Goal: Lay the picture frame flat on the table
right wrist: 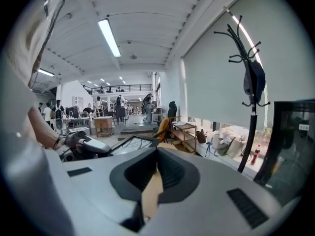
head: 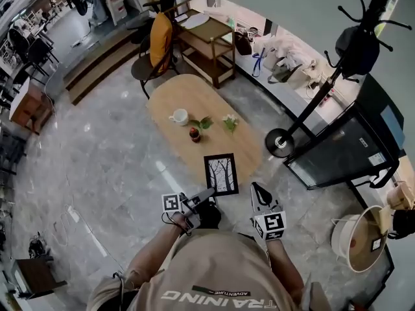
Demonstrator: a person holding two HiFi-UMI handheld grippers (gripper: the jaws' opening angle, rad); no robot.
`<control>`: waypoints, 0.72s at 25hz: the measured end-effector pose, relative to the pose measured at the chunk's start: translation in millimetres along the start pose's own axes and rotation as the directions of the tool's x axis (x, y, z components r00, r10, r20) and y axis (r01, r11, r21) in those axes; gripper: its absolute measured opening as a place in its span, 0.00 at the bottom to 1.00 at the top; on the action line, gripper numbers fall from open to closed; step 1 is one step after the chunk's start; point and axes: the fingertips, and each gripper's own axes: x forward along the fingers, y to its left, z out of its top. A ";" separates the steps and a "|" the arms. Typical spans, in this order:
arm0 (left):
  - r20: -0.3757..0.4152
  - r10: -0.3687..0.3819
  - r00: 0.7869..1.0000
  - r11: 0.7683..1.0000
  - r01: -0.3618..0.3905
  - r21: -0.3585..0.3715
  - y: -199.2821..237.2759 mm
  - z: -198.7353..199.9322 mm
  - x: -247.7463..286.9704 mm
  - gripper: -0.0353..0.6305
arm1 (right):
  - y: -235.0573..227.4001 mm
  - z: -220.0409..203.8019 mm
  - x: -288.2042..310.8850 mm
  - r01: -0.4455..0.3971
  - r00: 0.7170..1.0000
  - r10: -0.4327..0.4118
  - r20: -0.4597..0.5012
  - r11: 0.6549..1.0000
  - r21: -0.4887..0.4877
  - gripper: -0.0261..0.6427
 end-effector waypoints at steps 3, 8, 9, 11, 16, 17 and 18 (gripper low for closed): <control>-0.025 0.002 1.000 1.000 -0.002 -0.009 1.4 24.9 0.9 0.17 | -0.5 13.3 23.6 0.021 1.000 -0.021 -0.007 1.000 -0.011 0.05; -0.069 0.014 0.998 0.999 -0.016 -0.030 20.2 56.6 2.5 0.17 | -1.4 17.9 56.8 0.051 0.998 -0.052 -0.036 0.999 -0.011 0.05; -0.074 0.019 0.997 0.999 -0.022 -0.039 25.7 62.3 4.7 0.17 | -2.8 17.4 63.5 0.056 0.997 -0.056 -0.044 0.998 -0.011 0.05; -0.078 0.033 0.996 0.998 -0.038 -0.059 36.9 71.7 9.8 0.17 | -5.0 16.5 74.7 0.057 0.997 -0.057 -0.061 0.998 -0.014 0.05; -0.070 0.062 0.996 0.991 -0.070 -0.113 65.0 82.6 23.6 0.17 | -13.1 11.4 90.7 0.038 0.994 -0.040 -0.100 0.999 -0.024 0.05; -0.070 0.072 0.995 0.989 -0.080 -0.123 72.1 85.5 25.8 0.17 | -14.9 9.9 94.6 0.035 0.994 -0.038 -0.107 0.999 -0.024 0.05; -0.071 0.081 0.994 0.987 -0.090 -0.131 79.5 88.4 27.4 0.17 | -16.3 8.5 98.3 0.035 0.993 -0.037 -0.112 0.999 -0.021 0.05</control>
